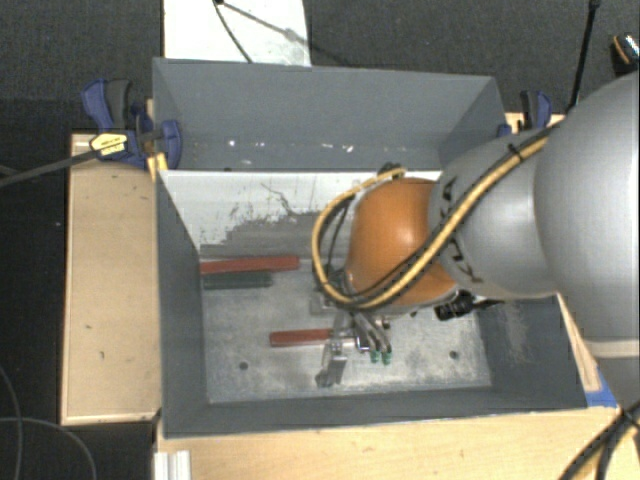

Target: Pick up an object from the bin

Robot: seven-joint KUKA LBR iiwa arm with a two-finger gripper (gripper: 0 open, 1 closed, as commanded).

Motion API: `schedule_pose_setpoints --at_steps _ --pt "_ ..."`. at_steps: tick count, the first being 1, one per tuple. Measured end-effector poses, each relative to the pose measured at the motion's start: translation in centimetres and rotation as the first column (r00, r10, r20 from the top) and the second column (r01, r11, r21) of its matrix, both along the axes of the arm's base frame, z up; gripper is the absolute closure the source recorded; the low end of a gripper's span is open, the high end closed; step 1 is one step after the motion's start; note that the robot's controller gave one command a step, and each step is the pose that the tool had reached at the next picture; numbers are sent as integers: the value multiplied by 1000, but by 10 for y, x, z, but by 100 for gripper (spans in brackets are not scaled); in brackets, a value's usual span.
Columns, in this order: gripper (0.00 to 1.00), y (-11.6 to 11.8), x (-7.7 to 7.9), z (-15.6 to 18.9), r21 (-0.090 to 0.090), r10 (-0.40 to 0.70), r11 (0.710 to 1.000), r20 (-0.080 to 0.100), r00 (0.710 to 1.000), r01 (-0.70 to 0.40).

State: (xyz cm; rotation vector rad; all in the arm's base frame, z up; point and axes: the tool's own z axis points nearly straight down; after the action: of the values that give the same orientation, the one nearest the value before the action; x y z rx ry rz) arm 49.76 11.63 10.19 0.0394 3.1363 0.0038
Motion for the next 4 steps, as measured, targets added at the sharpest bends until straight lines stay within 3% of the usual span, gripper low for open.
schedule_pose_setpoints --at_steps 1,2,3,4 --pt "0 -4 2 3 0 -78 997 2 997 78" --pt "0 -1 -2 -33 -3 -186 983 -8 983 186" --pt "0 -1 -2 -33 -3 -189 982 -8 982 189" --pt "100 -1 -2 -33 -2 -189 982 -8 982 189"
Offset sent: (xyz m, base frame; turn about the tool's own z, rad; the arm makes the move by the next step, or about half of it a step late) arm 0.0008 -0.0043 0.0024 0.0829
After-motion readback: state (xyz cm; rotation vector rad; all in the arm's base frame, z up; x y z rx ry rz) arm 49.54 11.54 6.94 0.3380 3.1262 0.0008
